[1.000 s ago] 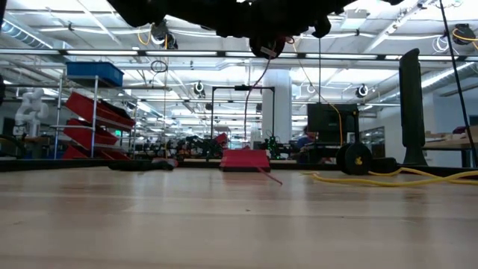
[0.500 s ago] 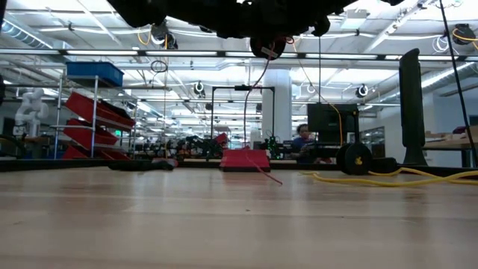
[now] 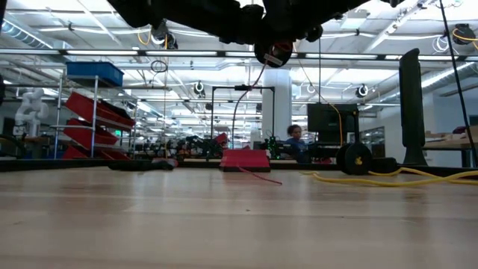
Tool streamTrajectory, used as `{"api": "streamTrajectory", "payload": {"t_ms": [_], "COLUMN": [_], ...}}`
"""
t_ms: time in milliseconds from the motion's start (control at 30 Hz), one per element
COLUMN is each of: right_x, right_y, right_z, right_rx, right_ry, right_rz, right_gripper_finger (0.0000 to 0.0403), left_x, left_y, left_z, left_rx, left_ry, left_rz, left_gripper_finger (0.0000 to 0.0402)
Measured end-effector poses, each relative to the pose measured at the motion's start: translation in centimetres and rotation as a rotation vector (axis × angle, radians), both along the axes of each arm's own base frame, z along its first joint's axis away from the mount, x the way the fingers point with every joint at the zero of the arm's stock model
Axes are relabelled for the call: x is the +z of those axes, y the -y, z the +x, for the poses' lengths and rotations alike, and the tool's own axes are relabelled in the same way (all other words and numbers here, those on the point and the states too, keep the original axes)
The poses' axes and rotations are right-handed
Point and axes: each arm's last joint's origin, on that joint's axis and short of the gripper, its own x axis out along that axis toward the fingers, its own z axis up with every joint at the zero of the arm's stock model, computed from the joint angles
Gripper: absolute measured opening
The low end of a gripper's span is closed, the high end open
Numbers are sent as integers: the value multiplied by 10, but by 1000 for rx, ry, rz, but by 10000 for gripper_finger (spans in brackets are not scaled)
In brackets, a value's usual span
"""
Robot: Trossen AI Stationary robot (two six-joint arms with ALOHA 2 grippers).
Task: Coil cords
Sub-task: Coil the red wire onto the spool
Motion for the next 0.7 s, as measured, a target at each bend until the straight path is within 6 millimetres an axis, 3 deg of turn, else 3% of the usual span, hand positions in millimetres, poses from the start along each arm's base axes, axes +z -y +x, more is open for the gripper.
{"api": "streamTrajectory", "payload": {"t_ms": [433, 700], "right_x": [-3, 0], "right_y": [-2, -5], "right_z": [-4, -10], "right_rx": [4, 59], "right_ry": [-47, -98], "right_rz": [13, -3], "right_gripper_finger": [0, 0], "left_x": [3, 5], "left_y": [0, 3], "left_z": [0, 1], "left_rx": [-3, -104], "left_ry": [34, 71], "left_rz": [4, -41], "left_gripper_finger": [0, 0]}}
